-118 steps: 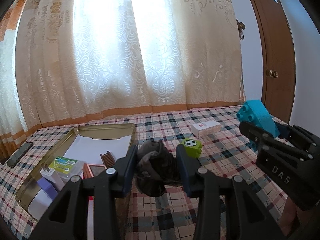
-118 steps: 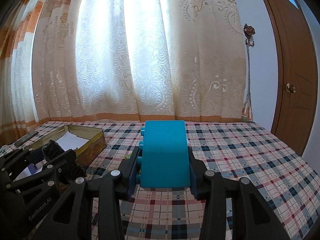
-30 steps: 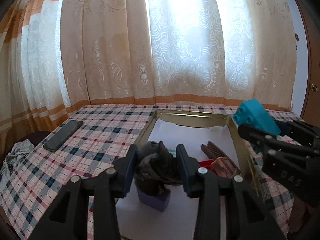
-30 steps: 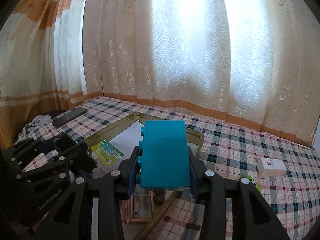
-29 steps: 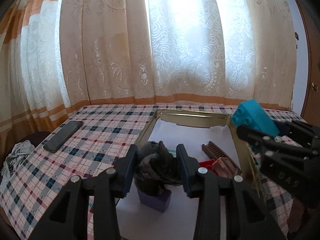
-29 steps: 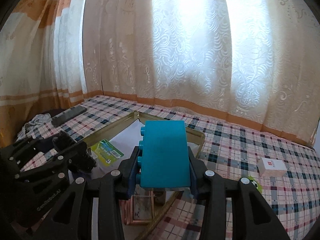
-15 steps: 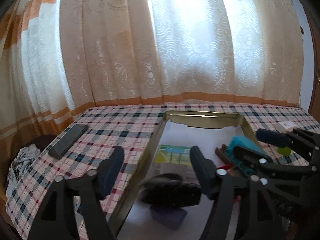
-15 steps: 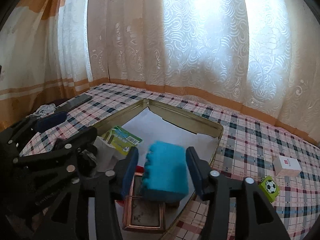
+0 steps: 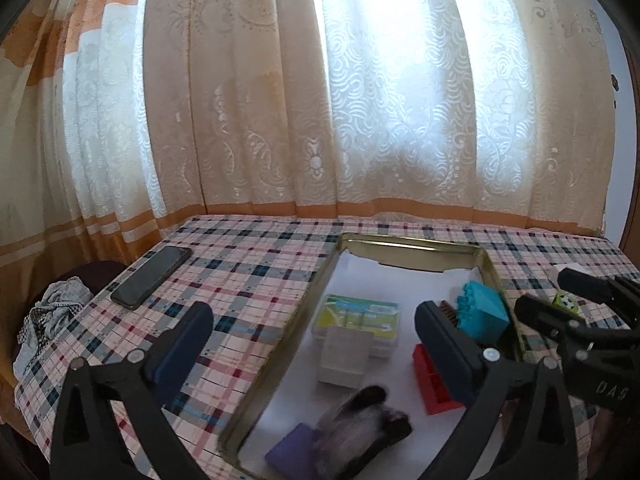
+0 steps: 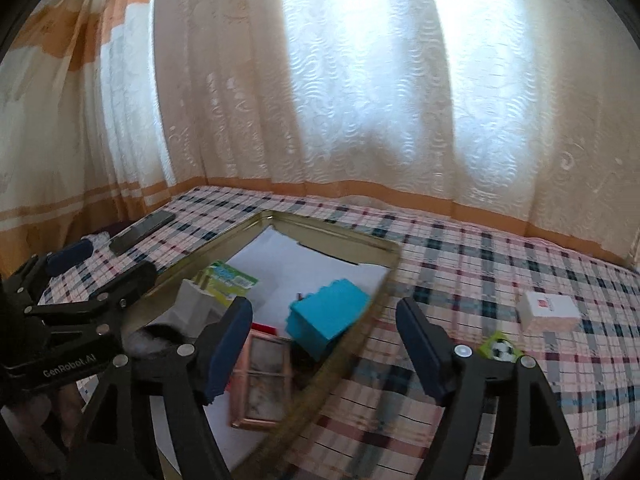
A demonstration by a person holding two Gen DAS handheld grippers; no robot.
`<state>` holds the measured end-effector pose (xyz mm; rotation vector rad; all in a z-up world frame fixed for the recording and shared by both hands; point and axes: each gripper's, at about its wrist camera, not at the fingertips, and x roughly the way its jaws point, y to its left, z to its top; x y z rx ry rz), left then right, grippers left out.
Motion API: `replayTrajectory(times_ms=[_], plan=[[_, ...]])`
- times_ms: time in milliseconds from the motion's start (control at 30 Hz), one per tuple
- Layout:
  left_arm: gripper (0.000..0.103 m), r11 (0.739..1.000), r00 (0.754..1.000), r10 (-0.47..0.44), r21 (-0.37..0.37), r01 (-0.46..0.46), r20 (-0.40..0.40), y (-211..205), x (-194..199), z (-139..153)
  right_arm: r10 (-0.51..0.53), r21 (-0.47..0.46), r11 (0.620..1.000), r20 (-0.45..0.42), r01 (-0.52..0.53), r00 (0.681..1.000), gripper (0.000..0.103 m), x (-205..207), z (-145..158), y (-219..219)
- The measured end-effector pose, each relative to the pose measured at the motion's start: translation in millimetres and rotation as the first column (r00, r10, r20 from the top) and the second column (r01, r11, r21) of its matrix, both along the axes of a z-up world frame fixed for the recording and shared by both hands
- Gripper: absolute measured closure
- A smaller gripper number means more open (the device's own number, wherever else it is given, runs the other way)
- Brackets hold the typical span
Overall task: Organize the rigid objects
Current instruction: 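Lower the cyan brick into the tin with the right gripper while the left gripper lowers the stapler, then grasp the green soccer-ball block with the left gripper while the right gripper moves to the white box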
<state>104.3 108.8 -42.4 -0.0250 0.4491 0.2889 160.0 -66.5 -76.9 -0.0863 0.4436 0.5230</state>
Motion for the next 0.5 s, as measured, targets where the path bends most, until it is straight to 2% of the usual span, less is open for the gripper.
replayTrajectory(times_ms=[267, 500], plan=[[0.001, 0.996, 0.996, -0.084, 0.019, 0.084, -0.011, -46, 7, 7, -0.08, 0.042, 0.996, -0.01, 0.08, 0.997, 0.026, -1, -1, -51], [0.001, 0.98, 0.98, -0.193, 0.05, 0.195, -0.044, -110, 23, 13, -0.191, 0.045, 0.98, -0.022, 0.192, 0.981, 0.026, 0, -7, -112]])
